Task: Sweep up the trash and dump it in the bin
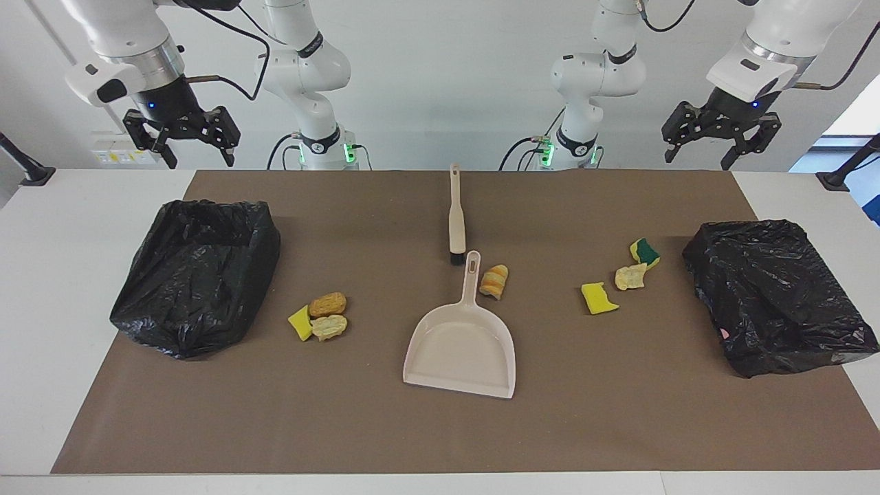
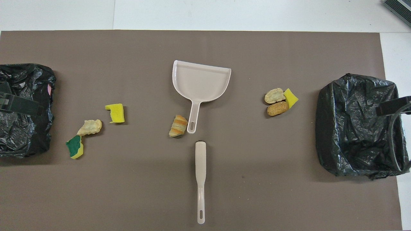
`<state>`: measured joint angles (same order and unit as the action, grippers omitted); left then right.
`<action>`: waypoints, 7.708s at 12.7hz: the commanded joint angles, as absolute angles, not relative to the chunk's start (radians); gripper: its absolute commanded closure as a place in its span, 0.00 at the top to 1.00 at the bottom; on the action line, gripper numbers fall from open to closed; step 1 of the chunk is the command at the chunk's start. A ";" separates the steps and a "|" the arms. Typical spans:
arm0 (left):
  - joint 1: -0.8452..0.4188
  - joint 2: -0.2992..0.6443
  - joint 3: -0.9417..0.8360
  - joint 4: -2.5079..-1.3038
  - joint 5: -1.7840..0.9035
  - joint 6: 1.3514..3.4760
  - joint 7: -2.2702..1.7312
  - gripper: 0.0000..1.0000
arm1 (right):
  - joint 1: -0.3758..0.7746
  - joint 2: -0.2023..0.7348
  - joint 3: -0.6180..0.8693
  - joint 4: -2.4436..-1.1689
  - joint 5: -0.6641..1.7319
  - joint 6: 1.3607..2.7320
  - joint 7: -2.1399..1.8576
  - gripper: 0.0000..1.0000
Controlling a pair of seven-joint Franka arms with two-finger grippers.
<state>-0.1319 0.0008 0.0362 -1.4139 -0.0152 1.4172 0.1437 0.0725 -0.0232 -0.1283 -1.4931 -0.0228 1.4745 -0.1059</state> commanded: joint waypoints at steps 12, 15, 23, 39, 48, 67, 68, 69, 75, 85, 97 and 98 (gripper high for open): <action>-0.135 -0.025 0.038 -1.440 -0.006 1.424 0.135 1.00 | 0.064 -0.058 -0.123 -1.535 -0.008 1.493 -0.077 1.00; -0.135 -0.025 0.038 -1.440 -0.006 1.424 0.135 1.00 | 0.066 -0.064 -0.123 -1.546 -0.008 1.488 -0.075 1.00; -0.138 -0.025 0.037 -1.443 -0.006 1.408 0.127 1.00 | 0.067 -0.072 -0.123 -1.555 -0.008 1.466 -0.072 1.00; -0.160 -0.057 -0.028 -1.489 -0.047 1.428 0.048 1.00 | 0.067 -0.072 -0.120 -1.555 -0.009 1.479 -0.071 1.00; -0.163 -0.123 -0.123 -1.626 -0.101 1.466 0.000 1.00 | 0.063 -0.120 -0.120 -1.649 -0.008 1.474 -0.074 1.00; -0.179 -0.095 -0.770 -2.255 -0.124 2.121 -0.474 1.00 | 0.334 0.242 -0.118 -1.537 0.061 1.687 0.368 1.00; -0.196 -0.080 -0.775 -2.272 -0.126 2.155 -0.497 1.00 | 0.334 0.264 -0.114 -1.522 0.075 1.687 0.405 1.00; -0.210 -0.078 -0.775 -2.282 -0.124 2.186 -0.514 1.00 | 0.334 0.282 -0.107 -1.505 0.107 1.692 0.422 1.00; -0.224 -0.025 -0.781 -2.321 -0.124 2.241 -0.535 0.94 | 0.365 0.348 -0.086 -1.459 0.144 1.710 0.451 1.00; -0.138 -0.034 -0.773 -2.255 -0.095 2.117 -0.514 0.00 | 0.420 0.419 -0.058 -1.387 0.239 1.776 0.551 1.00; -0.026 -0.081 -0.556 -2.266 -0.091 1.925 -0.514 0.00 | 0.545 0.558 -0.055 -1.355 0.190 1.911 0.653 1.00; -0.022 -0.098 -0.519 -2.264 -0.075 1.895 -0.514 0.00 | 0.543 0.561 -0.051 -1.356 0.199 1.930 0.653 1.00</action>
